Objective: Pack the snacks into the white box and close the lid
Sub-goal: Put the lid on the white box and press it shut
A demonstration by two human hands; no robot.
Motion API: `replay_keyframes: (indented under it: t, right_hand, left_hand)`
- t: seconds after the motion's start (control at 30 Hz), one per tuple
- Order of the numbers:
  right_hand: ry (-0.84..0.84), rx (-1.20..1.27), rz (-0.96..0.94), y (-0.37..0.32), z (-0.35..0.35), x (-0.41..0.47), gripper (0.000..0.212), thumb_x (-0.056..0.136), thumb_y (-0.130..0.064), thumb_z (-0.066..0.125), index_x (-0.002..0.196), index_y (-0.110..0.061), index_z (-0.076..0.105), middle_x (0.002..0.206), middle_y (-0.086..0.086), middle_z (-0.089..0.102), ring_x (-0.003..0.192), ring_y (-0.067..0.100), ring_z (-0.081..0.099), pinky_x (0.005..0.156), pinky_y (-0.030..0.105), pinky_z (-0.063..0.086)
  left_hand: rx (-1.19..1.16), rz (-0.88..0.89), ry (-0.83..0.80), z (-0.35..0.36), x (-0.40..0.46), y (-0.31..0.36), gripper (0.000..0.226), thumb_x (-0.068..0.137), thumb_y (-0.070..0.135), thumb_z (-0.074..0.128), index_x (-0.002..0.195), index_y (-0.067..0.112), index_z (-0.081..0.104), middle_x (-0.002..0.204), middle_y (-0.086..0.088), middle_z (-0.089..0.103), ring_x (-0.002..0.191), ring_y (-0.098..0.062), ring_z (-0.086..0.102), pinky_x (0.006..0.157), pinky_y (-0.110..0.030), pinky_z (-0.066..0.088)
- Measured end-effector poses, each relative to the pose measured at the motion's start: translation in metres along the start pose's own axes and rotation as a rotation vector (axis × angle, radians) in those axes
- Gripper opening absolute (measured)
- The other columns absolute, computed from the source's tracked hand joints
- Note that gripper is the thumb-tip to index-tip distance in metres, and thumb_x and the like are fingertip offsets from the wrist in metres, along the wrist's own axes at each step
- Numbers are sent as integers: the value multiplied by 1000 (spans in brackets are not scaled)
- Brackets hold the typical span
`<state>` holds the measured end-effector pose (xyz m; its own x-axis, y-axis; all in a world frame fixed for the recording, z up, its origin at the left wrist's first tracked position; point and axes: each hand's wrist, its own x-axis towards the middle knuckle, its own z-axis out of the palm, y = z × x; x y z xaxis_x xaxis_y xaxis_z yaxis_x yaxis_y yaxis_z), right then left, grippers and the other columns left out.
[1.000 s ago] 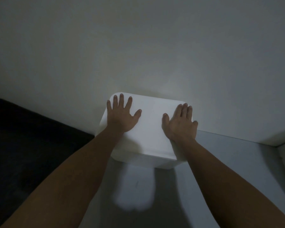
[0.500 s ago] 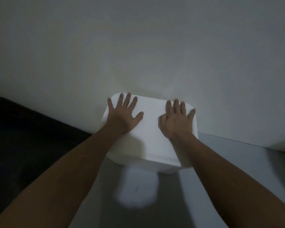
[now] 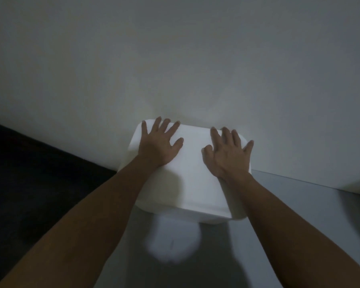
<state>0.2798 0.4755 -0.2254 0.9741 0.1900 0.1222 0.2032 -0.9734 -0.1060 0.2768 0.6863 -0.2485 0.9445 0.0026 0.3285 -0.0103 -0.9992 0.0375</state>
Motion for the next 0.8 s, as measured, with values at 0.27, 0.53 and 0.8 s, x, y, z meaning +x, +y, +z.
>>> replay_keyframes:
  t: [0.27, 0.53, 0.8]
  right_hand:
    - [16, 159, 299, -2, 1, -2, 90, 84, -62, 26, 152, -6, 10, 161, 7, 11, 149, 24, 5, 112, 55, 22]
    - [-53, 231, 222, 11, -4, 1, 87, 86, -55, 37, 151, -3, 10, 161, 10, 8, 149, 25, 4, 114, 48, 23]
    - [-268, 64, 31, 5, -15, -58, 97, 81, -80, 16, 152, -16, -3, 161, 9, -11, 147, 35, -14, 111, 68, -6]
  left_hand:
    - [22, -309, 44, -2, 2, -13, 62, 93, 51, 39, 121, 0, 63, 121, -23, 64, 111, -40, 61, 87, -48, 52]
    - [-135, -225, -75, -10, 2, -26, 80, 89, 55, 40, 143, -4, 35, 150, -22, 36, 141, -33, 31, 114, -49, 29]
    - [-116, -100, -492, -58, -80, -7, 121, 62, 95, 13, 153, 17, -5, 160, -6, -17, 146, -27, -20, 114, -55, -16]
